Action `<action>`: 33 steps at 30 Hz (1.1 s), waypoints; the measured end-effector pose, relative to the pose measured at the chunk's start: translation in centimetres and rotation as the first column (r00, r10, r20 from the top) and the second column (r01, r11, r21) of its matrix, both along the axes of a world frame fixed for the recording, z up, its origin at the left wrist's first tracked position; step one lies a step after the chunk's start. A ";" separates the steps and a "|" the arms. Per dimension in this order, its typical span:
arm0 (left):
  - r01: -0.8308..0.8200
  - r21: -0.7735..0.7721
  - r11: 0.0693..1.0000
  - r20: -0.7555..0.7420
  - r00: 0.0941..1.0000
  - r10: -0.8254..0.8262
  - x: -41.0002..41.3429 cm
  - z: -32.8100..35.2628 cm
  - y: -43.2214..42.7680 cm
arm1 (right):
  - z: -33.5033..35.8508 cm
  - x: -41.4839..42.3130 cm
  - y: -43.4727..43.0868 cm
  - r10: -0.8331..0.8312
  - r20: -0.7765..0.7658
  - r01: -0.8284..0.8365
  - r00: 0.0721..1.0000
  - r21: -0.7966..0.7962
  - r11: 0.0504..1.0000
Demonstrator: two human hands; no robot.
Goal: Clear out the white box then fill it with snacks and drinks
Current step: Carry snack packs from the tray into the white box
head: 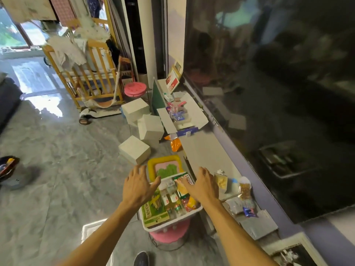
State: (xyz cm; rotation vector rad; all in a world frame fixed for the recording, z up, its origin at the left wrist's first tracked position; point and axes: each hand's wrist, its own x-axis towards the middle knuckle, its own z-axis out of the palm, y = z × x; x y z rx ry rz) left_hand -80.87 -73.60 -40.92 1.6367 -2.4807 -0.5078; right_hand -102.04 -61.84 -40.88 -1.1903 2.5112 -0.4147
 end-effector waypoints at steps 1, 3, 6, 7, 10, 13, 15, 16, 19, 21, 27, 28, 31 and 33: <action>0.021 0.029 0.999 0.012 1.000 -0.021 -0.4 -1.3 -1.1 | -1.1 -0.1 -0.7 -0.012 0.002 0.012 1.000 0.022 1.000; 0.061 0.090 0.994 0.037 0.997 -0.065 -1.1 -4.2 -3.3 | -3.7 -0.1 -2.2 -0.028 -0.004 0.028 1.000 0.073 0.997; 0.115 0.157 0.981 0.074 0.989 -0.127 -2.6 -9.4 -6.7 | -8.3 -0.5 -4.6 -0.039 0.010 0.037 0.999 0.146 0.989; 0.132 0.177 0.975 0.089 0.985 -0.149 -3.2 -11.3 -7.6 | -9.9 -0.7 -5.4 -0.034 0.013 0.031 0.999 0.176 0.984; 0.162 0.223 0.961 0.139 0.971 -0.196 -5.3 -17.1 -9.7 | -15.4 -1.5 -8.2 0.002 0.023 -0.008 1.000 0.247 0.969; 0.159 0.279 0.947 0.169 0.963 -0.211 -8.2 -23.2 -11.2 | -22.4 -2.8 -11.0 0.009 0.058 -0.024 0.998 0.263 0.965; 0.157 0.318 0.935 0.187 0.957 -0.224 -9.8 -27.4 -11.9 | -27.9 -3.7 -12.7 -0.001 0.069 -0.017 0.998 0.258 0.966; 0.163 0.334 0.928 0.207 0.948 -0.241 -10.4 -29.4 -12.2 | -30.5 -4.0 -13.3 -0.008 0.070 -0.011 0.998 0.265 0.964; 0.161 0.347 0.924 0.262 0.929 -0.261 -11.5 -35.0 -12.8 | -36.2 -4.3 -14.6 0.003 0.079 -0.027 0.997 0.301 0.953; 0.152 0.360 0.921 0.265 0.930 -0.257 -12.1 -37.8 -13.0 | -37.9 -4.7 -14.9 0.026 0.071 -0.048 0.997 0.331 0.943; 0.158 0.326 0.932 0.233 0.942 -0.241 -12.5 -40.5 -12.3 | -41.0 -5.4 -14.9 -0.018 -0.010 0.020 1.000 0.391 0.920; 0.152 0.334 0.930 0.228 0.945 -0.236 -12.5 -40.5 -12.2 | -41.0 -5.5 -14.9 -0.028 -0.006 0.028 1.000 0.391 0.920; 0.136 0.353 0.926 0.213 0.952 -0.221 -12.5 -39.3 -12.3 | -39.6 -5.9 -14.9 -0.006 0.037 -0.008 0.999 0.368 0.930; 0.114 0.362 0.925 0.159 0.970 -0.182 -12.1 -38.4 -12.4 | -37.9 -6.2 -14.9 0.007 0.031 -0.017 0.999 0.337 0.941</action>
